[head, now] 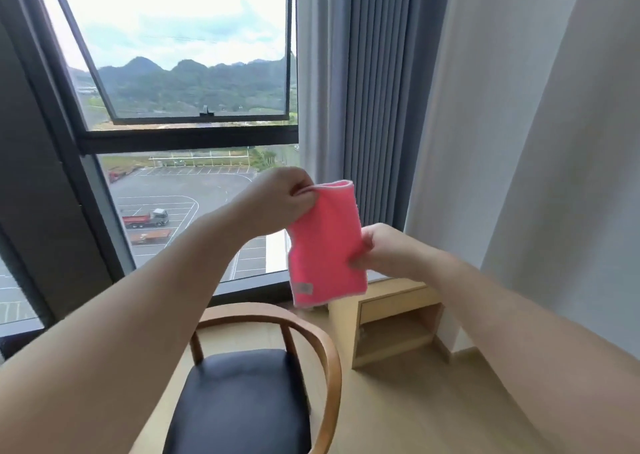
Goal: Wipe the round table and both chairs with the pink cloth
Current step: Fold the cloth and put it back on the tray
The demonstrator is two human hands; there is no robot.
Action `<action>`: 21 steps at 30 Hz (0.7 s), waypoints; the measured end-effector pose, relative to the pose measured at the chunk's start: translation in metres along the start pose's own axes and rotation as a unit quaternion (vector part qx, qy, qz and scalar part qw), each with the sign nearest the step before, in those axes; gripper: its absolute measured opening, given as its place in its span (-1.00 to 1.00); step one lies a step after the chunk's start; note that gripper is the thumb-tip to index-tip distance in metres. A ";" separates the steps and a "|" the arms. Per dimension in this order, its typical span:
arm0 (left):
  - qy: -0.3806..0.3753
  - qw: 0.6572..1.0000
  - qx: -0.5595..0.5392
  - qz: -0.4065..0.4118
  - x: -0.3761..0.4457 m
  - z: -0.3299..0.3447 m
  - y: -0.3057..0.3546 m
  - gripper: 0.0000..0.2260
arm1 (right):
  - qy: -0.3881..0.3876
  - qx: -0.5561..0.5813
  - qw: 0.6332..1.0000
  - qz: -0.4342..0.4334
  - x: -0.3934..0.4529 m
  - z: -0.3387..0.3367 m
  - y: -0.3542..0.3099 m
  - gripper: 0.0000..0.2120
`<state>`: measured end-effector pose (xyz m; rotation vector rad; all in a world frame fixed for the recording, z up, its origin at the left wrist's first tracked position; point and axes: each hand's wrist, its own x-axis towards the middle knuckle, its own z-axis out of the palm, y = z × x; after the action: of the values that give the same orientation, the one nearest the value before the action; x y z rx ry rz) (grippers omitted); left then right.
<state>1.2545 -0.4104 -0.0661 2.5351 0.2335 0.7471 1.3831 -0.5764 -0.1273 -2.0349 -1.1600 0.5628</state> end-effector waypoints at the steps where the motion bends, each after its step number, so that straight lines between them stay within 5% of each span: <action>1: -0.015 1.000 0.004 -0.005 0.012 0.006 0.000 -0.88 | 0.018 0.010 1.000 0.007 0.005 -0.010 0.010 -0.82; 7: -0.140 0.987 -0.071 -0.021 0.092 0.070 -0.007 -0.70 | 0.120 0.044 0.992 -0.008 0.050 -0.088 0.072 -0.82; 10: -0.085 0.991 -0.104 -0.014 0.137 0.119 -0.007 -0.91 | 0.109 0.077 0.991 -0.014 0.075 -0.140 0.111 -0.87; 13: -0.023 0.990 -0.133 -0.031 0.185 0.167 -0.003 -0.87 | 0.051 0.067 0.996 0.001 0.092 -0.200 0.156 -0.79; 16: -0.044 0.985 -0.156 -0.058 0.236 0.209 0.004 -0.87 | -0.004 0.036 0.999 0.035 0.110 -0.259 0.204 -0.81; 21: -0.104 0.956 -0.213 -0.172 0.313 0.286 0.000 -0.77 | 0.107 0.090 0.988 0.059 0.160 -0.331 0.282 -0.84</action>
<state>1.6730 -0.4340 -0.1303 2.0660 0.3837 0.3434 1.8395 -0.6558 -0.1313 -1.9619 -0.8368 0.4748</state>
